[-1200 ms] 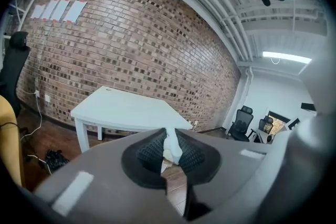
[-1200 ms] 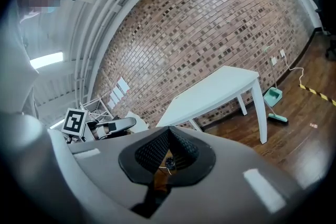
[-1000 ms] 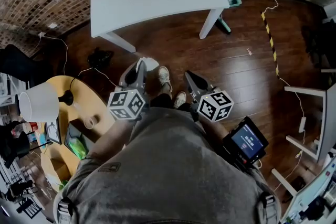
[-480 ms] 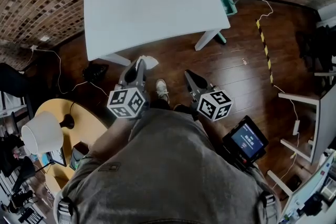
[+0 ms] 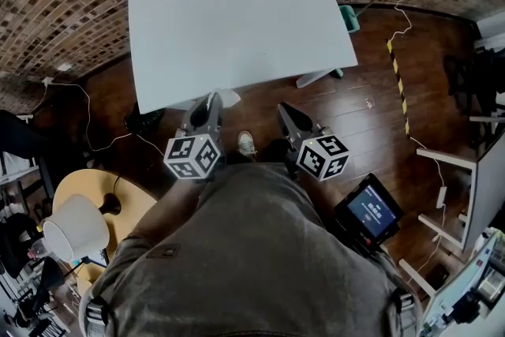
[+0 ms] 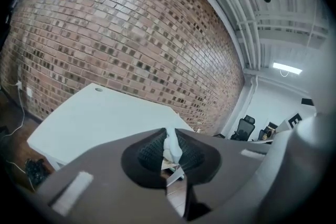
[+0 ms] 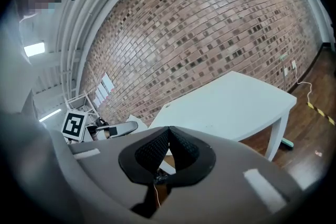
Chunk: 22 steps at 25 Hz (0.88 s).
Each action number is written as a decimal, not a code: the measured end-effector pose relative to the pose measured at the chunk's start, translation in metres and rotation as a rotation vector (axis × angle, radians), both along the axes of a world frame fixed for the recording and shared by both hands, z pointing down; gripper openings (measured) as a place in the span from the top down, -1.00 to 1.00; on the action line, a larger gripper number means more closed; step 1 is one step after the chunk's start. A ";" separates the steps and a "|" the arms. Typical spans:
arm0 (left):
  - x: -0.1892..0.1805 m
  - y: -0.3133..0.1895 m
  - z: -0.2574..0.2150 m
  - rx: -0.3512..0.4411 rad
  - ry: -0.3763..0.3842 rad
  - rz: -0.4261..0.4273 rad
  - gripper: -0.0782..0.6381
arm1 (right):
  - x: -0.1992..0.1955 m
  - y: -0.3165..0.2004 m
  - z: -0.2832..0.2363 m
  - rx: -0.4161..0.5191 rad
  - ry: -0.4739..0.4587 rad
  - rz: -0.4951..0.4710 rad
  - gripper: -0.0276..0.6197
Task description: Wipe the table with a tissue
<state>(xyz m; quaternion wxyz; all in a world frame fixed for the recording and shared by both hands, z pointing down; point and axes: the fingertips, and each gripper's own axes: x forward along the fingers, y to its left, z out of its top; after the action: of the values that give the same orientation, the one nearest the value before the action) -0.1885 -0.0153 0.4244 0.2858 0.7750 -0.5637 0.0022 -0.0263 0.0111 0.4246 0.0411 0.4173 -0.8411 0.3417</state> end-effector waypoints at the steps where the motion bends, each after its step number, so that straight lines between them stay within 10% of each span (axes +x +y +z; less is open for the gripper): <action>1: -0.002 -0.005 0.002 -0.005 -0.001 -0.001 0.70 | -0.002 -0.006 0.001 -0.002 0.002 -0.002 0.88; 22: 0.028 -0.106 0.068 -0.149 -0.205 -0.075 0.70 | 0.059 -0.136 0.041 -0.087 -0.028 -0.095 0.88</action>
<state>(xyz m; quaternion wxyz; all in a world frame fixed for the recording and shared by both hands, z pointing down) -0.1603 -0.1213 0.4926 0.2832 0.7257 -0.6168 0.1126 0.0331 -0.1247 0.4653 0.0636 0.3699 -0.8447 0.3815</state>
